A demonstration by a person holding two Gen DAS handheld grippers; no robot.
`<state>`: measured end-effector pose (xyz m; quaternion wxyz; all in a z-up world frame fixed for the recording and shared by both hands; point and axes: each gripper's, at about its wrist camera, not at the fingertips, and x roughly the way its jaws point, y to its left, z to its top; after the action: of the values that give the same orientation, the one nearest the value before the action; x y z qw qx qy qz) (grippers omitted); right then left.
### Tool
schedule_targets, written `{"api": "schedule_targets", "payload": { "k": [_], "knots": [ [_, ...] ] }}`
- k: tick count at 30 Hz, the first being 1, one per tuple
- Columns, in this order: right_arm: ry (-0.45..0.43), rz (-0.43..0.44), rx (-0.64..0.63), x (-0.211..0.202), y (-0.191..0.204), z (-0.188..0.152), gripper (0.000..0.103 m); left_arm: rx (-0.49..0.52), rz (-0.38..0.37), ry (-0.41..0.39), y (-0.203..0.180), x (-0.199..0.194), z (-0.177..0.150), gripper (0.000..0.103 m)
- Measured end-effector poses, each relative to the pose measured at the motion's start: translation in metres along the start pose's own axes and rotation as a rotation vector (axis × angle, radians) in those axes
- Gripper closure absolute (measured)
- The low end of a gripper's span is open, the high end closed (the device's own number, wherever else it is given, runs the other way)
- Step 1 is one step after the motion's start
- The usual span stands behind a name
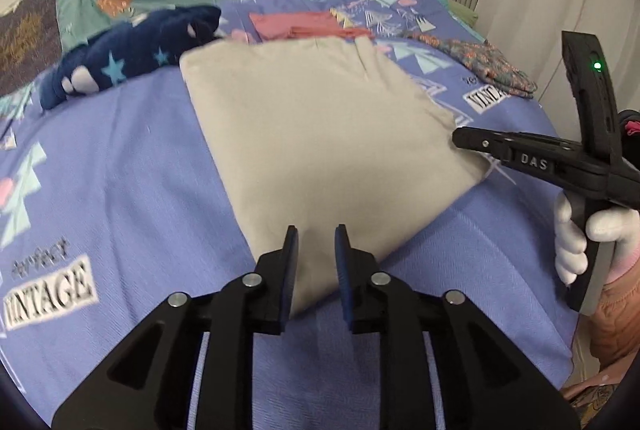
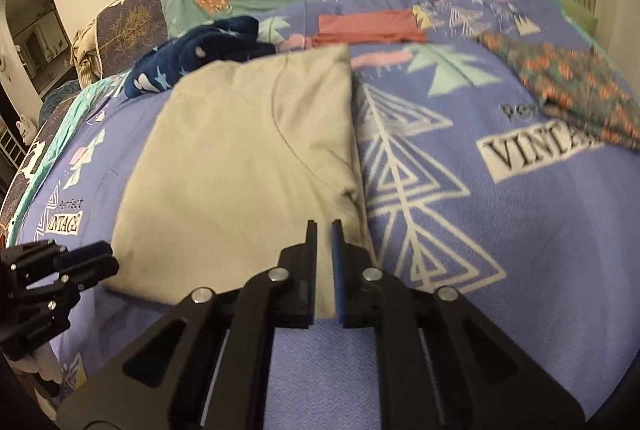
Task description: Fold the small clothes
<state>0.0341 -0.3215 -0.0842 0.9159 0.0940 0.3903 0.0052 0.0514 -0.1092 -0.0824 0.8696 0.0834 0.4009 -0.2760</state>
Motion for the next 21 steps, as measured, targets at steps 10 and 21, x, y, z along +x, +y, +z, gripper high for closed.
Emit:
{"api": "schedule_targets", "payload": {
  "k": [10, 21],
  "knots": [
    [-0.045, -0.013, -0.079, -0.005, 0.014, 0.023, 0.093, 0.014, 0.039, 0.008, 0.013, 0.019, 0.018, 0.069],
    [0.033, -0.053, -0.113, 0.038, 0.009, 0.028, 0.086, -0.02, -0.041, 0.04, 0.028, 0.031, 0.012, 0.06]
  ]
}}
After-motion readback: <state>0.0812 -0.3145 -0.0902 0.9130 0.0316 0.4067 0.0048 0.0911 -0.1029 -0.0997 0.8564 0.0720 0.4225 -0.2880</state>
